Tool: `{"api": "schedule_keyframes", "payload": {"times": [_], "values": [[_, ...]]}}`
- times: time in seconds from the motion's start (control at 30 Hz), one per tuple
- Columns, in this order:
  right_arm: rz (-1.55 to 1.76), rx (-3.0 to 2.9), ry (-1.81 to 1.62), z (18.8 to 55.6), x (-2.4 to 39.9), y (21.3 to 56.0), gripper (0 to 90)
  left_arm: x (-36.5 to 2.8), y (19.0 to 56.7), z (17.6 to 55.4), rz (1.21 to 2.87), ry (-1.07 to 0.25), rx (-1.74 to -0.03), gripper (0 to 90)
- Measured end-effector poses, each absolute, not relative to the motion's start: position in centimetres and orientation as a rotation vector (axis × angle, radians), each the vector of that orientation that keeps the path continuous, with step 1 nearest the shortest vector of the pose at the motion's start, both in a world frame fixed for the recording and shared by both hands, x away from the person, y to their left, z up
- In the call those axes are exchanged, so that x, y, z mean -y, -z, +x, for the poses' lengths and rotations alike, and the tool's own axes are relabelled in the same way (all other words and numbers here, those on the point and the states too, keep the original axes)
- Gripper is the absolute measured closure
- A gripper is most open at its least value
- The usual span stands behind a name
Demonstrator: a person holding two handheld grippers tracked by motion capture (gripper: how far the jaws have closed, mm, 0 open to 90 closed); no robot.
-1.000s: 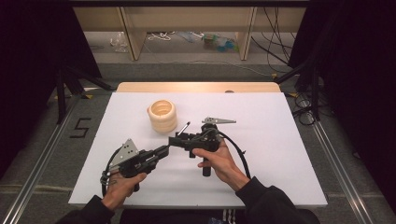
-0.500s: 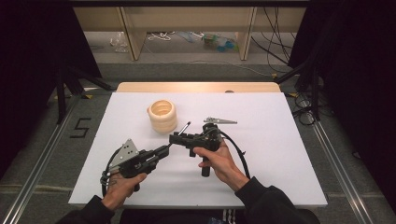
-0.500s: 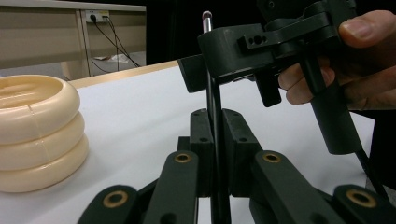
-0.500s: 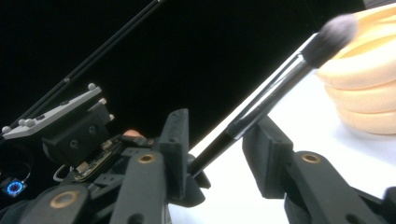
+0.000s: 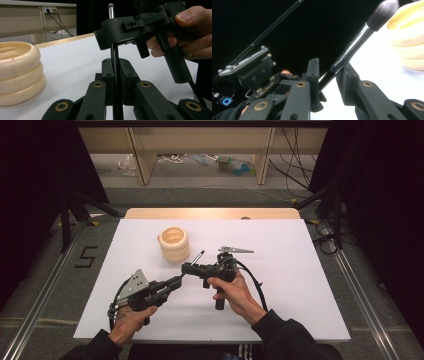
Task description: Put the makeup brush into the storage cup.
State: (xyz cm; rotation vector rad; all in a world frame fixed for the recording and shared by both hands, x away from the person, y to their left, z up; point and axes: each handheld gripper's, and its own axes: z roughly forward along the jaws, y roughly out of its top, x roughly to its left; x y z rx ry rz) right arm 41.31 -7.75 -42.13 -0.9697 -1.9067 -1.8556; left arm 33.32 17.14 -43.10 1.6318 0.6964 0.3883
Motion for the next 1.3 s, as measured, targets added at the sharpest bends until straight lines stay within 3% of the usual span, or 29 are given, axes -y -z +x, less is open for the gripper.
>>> {"api": "schedule_keyframes", "payload": {"times": [0.4,0.43,0.53,0.8,1.3], "values": [[-0.912,1.846,1.882,41.0,7.8,41.9,83.5,-17.1,43.3,33.5,1.648,-0.372,-0.7,80.4],[-0.906,1.865,1.899,41.0,7.7,41.7,83.5,-17.2,43.3,33.6,1.649,-0.382,-0.692,73.2],[-0.905,1.886,1.913,40.9,7.9,41.5,83.5,-17.3,43.1,33.5,1.642,-0.396,-0.693,68.0],[-0.856,2.015,1.931,40.6,7.8,40.5,83.5,-17.4,43.5,33.9,1.688,-0.409,-0.745,42.8],[-0.796,2.248,1.958,41.0,8.1,39.8,83.5,-17.7,44.2,34.6,1.728,-0.424,-0.808,29.3]]}}
